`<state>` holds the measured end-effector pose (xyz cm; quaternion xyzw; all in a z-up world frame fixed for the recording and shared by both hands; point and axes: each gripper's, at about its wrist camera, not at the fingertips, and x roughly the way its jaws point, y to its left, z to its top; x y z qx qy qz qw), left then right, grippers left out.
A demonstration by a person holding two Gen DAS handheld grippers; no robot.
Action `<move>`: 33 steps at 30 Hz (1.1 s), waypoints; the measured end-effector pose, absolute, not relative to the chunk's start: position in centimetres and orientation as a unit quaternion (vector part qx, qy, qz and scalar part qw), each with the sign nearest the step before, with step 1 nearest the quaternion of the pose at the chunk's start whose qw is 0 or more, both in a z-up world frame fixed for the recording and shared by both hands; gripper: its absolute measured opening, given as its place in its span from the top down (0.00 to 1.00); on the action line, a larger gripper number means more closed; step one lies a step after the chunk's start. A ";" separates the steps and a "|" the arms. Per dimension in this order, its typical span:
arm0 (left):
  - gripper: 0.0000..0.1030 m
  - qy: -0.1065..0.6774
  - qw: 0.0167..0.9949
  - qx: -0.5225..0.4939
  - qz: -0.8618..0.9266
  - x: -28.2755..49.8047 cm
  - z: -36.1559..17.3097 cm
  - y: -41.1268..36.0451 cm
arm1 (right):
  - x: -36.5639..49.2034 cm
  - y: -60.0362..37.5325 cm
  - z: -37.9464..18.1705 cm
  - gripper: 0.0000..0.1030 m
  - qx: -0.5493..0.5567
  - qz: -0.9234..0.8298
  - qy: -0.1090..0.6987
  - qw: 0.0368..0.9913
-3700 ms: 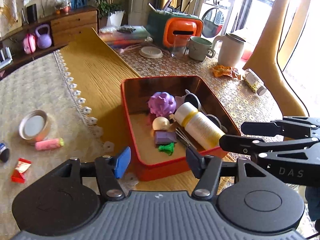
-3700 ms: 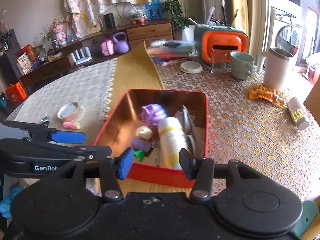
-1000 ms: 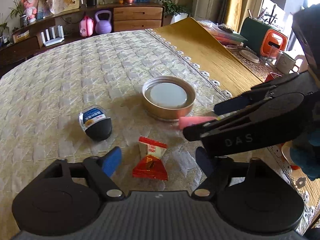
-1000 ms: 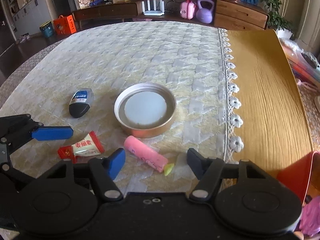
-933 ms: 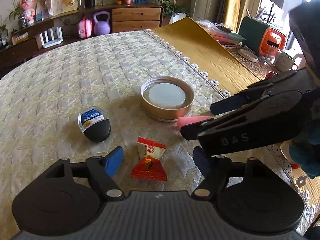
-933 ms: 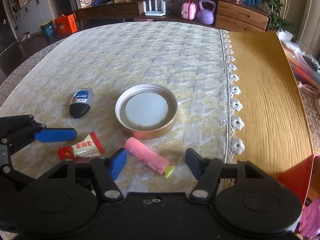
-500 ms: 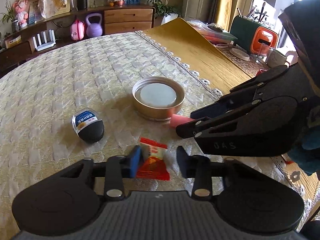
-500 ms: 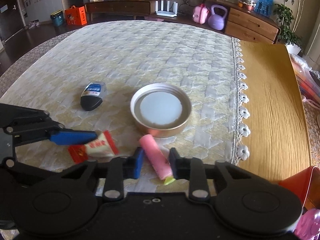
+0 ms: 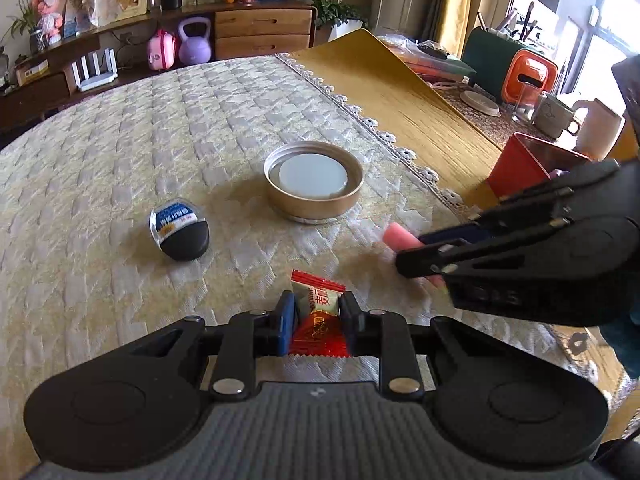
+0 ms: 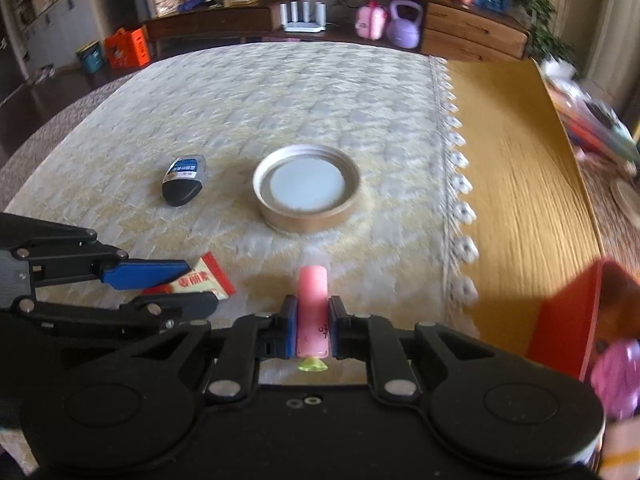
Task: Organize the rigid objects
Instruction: 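Grasp the red snack packet with the left tool while the right tool grasps the pink cylinder, then carry the snack packet and pink cylinder over the red tin with both tools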
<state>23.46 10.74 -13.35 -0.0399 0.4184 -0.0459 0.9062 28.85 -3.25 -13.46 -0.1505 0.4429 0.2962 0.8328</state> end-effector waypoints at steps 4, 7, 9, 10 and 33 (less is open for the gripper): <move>0.77 0.416 0.907 -0.042 -0.048 22.5 -12.6 10.0 | 27.2 -4.9 -12.6 0.86 -0.129 0.287 0.445 0.839; 0.77 0.413 0.908 -0.042 -0.050 21.8 -11.9 9.4 | 26.1 -5.9 -11.8 0.86 -0.118 0.283 0.440 0.844; 0.77 0.410 0.910 -0.040 -0.052 21.3 -11.2 8.9 | 25.3 -6.6 -11.0 0.86 -0.107 0.282 0.437 0.847; 0.77 0.408 0.911 -0.038 -0.052 21.1 -10.9 8.6 | 25.0 -6.7 -10.7 0.86 -0.105 0.282 0.435 0.849; 0.77 0.377 0.922 -0.012 -0.092 17.9 -4.7 0.3 | 19.7 -17.8 -4.3 0.86 -0.027 0.234 0.398 0.887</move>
